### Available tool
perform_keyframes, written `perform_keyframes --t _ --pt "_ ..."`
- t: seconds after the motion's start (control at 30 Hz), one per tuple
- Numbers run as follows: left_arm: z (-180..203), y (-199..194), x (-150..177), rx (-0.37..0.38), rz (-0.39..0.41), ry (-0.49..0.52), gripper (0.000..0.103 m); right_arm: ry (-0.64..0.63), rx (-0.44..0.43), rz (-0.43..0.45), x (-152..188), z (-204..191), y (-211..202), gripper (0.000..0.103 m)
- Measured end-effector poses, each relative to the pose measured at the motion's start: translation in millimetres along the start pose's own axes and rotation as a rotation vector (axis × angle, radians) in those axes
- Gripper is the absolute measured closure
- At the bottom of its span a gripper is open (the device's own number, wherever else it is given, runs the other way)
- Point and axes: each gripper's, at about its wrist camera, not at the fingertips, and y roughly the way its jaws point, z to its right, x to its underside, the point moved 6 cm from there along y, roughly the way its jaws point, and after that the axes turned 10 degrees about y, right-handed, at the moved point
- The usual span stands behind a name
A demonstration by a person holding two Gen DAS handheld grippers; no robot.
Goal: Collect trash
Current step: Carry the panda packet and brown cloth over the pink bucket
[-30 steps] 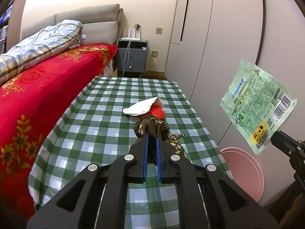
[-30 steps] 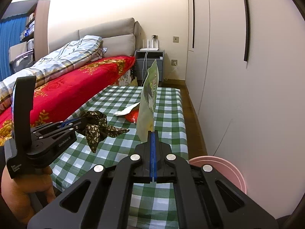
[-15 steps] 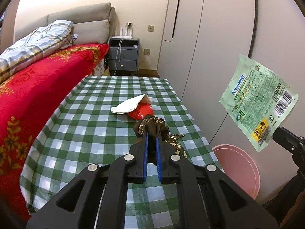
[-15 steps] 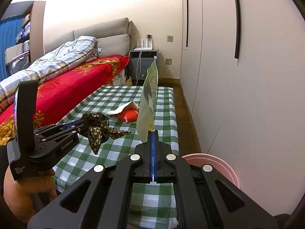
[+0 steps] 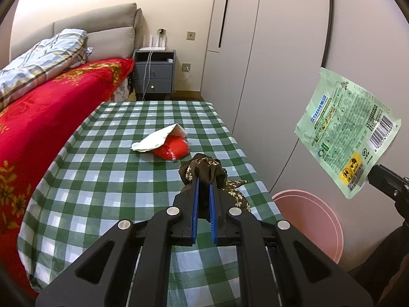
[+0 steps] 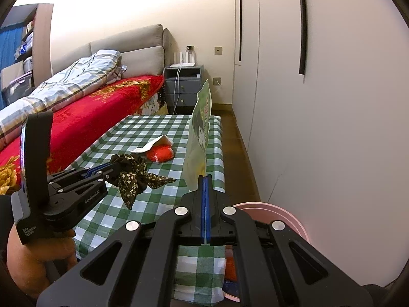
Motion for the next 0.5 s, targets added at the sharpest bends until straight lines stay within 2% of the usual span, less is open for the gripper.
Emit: perform_keyframes --t 0.5 --pt "35.9 8.0 -6.6 0.067 0.004 0.027 0.096 0.054 0.067 -0.005 0.4 34.9 -9.9 0.103"
